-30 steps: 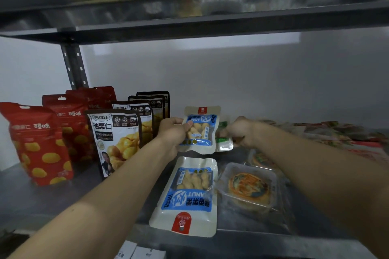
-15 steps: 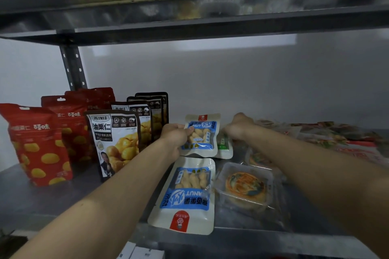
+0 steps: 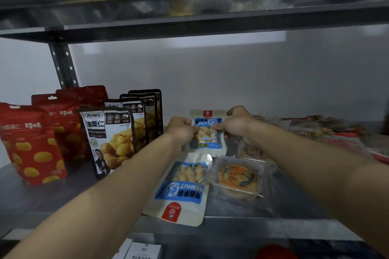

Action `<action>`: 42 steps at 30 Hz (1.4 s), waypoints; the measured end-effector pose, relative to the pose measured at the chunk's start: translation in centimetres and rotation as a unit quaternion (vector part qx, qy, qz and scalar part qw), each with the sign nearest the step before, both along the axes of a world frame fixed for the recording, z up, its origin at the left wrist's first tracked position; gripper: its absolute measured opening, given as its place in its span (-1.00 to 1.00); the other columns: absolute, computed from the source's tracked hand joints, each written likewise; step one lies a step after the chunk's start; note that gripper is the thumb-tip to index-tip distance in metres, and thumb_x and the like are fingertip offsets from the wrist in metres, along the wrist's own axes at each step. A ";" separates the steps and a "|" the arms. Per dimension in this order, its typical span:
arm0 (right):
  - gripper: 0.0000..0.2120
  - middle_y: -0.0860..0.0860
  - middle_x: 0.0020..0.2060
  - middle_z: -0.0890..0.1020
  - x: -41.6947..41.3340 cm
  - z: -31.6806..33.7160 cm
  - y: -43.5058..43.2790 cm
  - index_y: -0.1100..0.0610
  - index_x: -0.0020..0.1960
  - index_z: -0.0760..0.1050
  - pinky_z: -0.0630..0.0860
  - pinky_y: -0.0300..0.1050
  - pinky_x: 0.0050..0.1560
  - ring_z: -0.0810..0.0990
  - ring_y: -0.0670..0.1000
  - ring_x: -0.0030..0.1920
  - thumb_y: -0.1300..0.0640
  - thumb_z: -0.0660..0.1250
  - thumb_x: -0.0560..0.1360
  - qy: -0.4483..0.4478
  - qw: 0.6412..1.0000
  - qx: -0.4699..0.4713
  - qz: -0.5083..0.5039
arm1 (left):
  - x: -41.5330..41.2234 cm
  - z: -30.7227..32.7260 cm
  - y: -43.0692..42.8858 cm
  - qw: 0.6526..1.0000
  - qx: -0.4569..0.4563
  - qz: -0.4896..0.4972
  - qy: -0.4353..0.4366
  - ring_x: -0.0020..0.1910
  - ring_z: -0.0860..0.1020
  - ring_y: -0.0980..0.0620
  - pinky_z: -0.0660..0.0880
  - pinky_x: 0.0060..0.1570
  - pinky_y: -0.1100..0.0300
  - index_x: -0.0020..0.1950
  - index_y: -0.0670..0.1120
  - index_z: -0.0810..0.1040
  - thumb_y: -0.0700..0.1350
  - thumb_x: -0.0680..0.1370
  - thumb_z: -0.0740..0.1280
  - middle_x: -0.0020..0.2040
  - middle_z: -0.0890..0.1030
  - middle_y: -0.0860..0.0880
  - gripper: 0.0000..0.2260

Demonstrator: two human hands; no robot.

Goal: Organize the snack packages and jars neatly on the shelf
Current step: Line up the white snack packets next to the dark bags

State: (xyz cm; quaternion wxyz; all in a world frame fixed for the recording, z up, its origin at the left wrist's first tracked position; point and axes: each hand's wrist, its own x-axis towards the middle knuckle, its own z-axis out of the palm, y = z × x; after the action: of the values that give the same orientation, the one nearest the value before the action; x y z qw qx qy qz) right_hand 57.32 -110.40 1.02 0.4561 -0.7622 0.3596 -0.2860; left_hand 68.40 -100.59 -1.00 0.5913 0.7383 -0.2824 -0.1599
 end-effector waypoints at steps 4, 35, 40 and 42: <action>-0.64 0.08 -0.19 0.56 -0.4 -0.4 0.8 0.13 -0.09 0.29 0.64 0.06 -0.01 0.69 0.16 -0.05 0.22 0.51 0.42 0.046 0.999 -0.023 0.006 | 0.0 -0.3 0.8 0.997 0.053 -0.032 -0.034 -0.13 0.65 -0.12 0.62 -0.05 0.02 -0.08 -0.26 0.60 -0.29 0.51 0.40 -0.06 0.66 -0.24 -0.96; -0.21 -0.04 0.45 0.38 -9.2 -1.8 5.9 -0.02 0.47 0.30 0.28 -0.05 0.37 0.35 0.03 0.42 -0.49 -0.02 0.44 0.353 0.849 -0.326 0.219 | -5.8 -2.6 10.3 0.874 0.250 -0.194 -0.369 0.55 -0.08 0.12 -0.07 0.47 0.18 0.58 -0.02 0.04 0.05 0.61 0.22 0.58 0.03 0.06 -0.40; -0.20 -0.04 0.37 0.43 -11.3 -1.3 4.1 -0.02 0.40 0.35 0.28 -0.09 0.32 0.38 0.02 0.37 -0.51 -0.04 0.37 0.350 0.846 -0.326 0.237 | -7.7 -3.4 8.3 0.865 0.265 -0.138 -0.404 0.55 -0.05 0.05 -0.03 0.48 0.13 0.58 -0.08 0.01 0.11 0.63 0.13 0.59 0.03 0.00 -0.40; -0.17 -0.02 0.41 0.40 -12.1 -1.1 3.5 0.00 0.42 0.33 0.27 -0.03 0.38 0.34 0.04 0.42 -0.51 -0.05 0.37 0.363 0.842 -0.324 0.235 | -8.6 -3.7 7.4 0.864 0.256 -0.128 -0.414 0.55 -0.01 0.04 -0.01 0.47 0.14 0.57 -0.09 0.02 0.11 0.64 0.11 0.58 0.05 -0.02 -0.42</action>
State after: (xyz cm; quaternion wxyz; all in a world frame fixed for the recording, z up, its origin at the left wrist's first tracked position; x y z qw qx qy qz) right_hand 45.17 -106.94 -0.12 0.0739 -0.9773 0.1968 0.0266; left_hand 59.84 -93.21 -4.65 0.1842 0.8195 -0.5424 0.0196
